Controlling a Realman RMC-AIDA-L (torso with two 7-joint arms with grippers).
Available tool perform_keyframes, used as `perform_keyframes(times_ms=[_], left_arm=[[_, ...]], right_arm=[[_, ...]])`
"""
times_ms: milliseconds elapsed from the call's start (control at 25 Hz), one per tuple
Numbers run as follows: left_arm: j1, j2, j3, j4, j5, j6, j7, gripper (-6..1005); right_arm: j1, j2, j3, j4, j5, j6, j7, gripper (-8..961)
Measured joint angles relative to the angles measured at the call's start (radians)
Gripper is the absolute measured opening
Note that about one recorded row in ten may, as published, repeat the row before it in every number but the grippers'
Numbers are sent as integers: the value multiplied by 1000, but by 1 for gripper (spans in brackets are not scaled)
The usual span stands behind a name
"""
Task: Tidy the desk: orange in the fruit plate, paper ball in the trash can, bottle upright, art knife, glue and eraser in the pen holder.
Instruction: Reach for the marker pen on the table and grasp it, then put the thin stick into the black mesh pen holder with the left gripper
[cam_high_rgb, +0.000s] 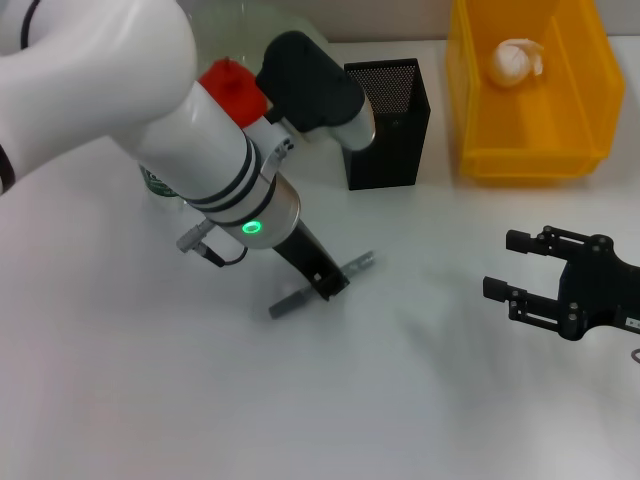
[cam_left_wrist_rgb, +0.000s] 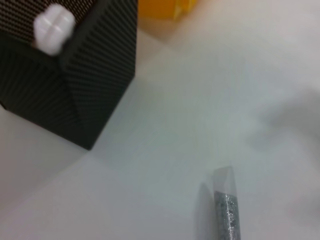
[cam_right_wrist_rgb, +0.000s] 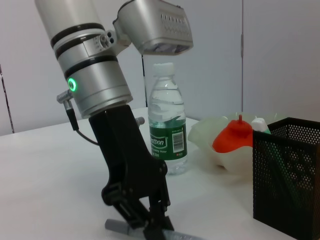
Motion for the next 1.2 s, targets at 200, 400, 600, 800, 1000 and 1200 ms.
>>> perform_keyframes(times_ms=[200,400,600,800,1000,1200], left_arm=[[34,4,-61,62,-4,18,11,152],[130,9,-294,152,-223,100,219,152],[193,9,-412,127,-490,101,450,145],[227,7,-433,11,-784,54,723,144],[197,1,-385,-245,-1146,2,1091,144],[156,0,-222,-434,-1569,-56,1435,143]], right_arm=[[-2,0,1,3,0,0,0,695],[-2,-1,9,15,0,4,0,697],[0,-1,14,20,0,2,0,700],[0,-2,14,20,0,3,0,702],[2,-1,15,24,0,7,0,704],[9,-2,16,28,0,5,0,706]])
